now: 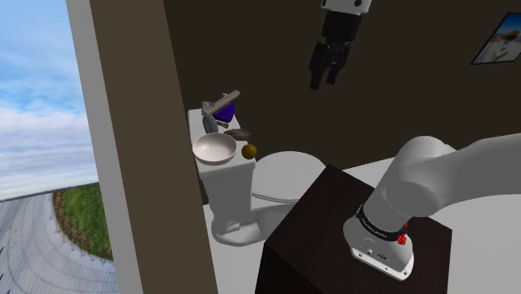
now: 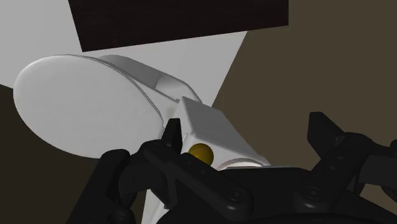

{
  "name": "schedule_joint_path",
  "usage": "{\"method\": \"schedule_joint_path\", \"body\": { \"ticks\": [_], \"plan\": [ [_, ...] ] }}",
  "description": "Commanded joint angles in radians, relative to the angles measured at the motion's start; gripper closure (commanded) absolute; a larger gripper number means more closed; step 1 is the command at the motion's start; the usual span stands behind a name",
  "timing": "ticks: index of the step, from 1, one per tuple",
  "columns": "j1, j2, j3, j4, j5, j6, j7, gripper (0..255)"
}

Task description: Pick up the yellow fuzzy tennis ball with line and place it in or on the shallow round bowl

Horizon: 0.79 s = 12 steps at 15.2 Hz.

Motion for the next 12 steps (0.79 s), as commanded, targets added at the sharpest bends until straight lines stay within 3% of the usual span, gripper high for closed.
{"method": "schedule_joint_path", "body": {
  "ticks": [1, 12],
  "plan": [
    [0.000, 0.000, 0.000, 0.000, 0.000, 0.000, 0.000, 0],
    [0.006, 0.320, -0.044, -0.050, 0.012, 0.295, -0.088, 0]
  ]
}}
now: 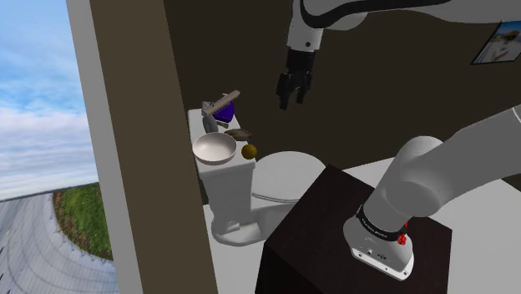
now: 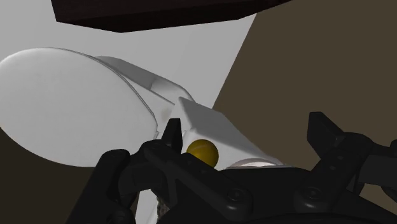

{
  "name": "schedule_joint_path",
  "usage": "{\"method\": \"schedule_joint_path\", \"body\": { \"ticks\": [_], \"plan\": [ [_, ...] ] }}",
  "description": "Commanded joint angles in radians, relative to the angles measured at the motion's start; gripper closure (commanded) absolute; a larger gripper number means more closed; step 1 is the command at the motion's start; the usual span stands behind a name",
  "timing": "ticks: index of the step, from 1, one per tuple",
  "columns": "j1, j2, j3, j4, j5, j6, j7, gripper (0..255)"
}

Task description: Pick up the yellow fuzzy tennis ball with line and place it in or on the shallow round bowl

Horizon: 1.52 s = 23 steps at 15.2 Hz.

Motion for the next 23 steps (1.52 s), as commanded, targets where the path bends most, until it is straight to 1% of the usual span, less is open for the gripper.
{"method": "schedule_joint_path", "body": {
  "ticks": [1, 6, 12, 17, 23],
  "plan": [
    [0.002, 0.066, -0.008, 0.003, 0.005, 0.051, -0.018, 0],
    [0.008, 0.249, -0.026, 0.039, 0.027, 0.161, -0.062, 0],
    [0.012, 0.481, -0.038, 0.125, 0.068, 0.262, -0.118, 0],
    [0.007, 0.681, -0.038, 0.231, 0.106, 0.318, -0.163, 0],
    [-0.009, 0.924, -0.026, 0.398, 0.146, 0.349, -0.202, 0]
  ]
}}
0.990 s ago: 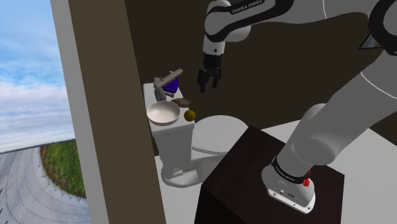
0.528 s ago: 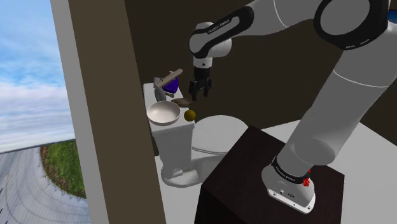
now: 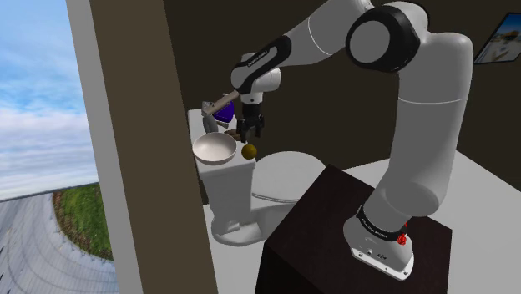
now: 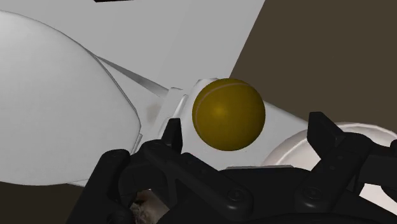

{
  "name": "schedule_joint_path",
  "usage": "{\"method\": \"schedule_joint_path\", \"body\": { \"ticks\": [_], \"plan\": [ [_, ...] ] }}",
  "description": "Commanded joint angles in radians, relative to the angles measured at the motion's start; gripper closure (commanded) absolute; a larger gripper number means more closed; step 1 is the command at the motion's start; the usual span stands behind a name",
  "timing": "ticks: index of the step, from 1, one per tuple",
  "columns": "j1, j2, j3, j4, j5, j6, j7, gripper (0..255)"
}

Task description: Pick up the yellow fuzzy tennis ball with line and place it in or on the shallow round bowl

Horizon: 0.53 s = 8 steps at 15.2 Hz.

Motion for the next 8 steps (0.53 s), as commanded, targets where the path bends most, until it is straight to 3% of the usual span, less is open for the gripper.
{"method": "schedule_joint_path", "body": {
  "ticks": [1, 8],
  "plan": [
    [-0.006, 0.079, 0.005, 0.055, 0.011, 0.009, -0.011, 0],
    [0.000, 0.119, 0.017, 0.013, 0.029, 0.091, -0.023, 0]
  ]
}}
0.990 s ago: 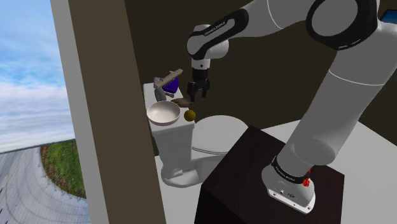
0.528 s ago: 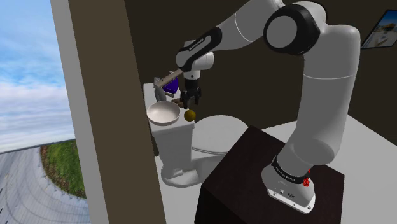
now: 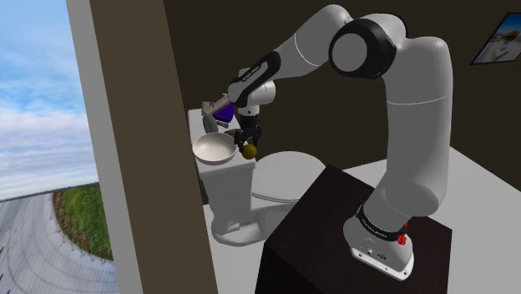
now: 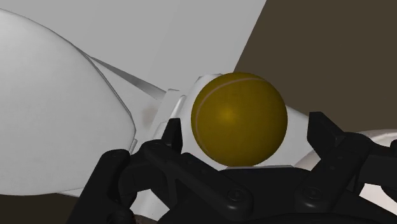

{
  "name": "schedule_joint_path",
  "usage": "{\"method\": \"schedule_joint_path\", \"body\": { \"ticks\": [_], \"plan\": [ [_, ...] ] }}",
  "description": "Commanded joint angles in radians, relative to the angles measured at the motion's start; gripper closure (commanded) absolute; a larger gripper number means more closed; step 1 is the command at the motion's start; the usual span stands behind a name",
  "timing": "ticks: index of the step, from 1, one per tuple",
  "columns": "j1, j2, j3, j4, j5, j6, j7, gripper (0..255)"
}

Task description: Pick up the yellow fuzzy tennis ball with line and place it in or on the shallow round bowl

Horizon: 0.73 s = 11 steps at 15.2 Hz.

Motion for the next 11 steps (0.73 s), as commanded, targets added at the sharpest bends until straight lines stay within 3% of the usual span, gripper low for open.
{"method": "schedule_joint_path", "body": {
  "ticks": [1, 9, 10, 11],
  "plan": [
    [0.001, 0.008, 0.002, -0.012, 0.005, 0.021, -0.004, 0],
    [0.001, 0.008, 0.002, -0.012, 0.004, 0.021, -0.004, 0],
    [0.001, 0.008, 0.002, -0.012, 0.004, 0.021, -0.004, 255],
    [0.001, 0.008, 0.002, -0.012, 0.004, 0.021, -0.004, 255]
  ]
}}
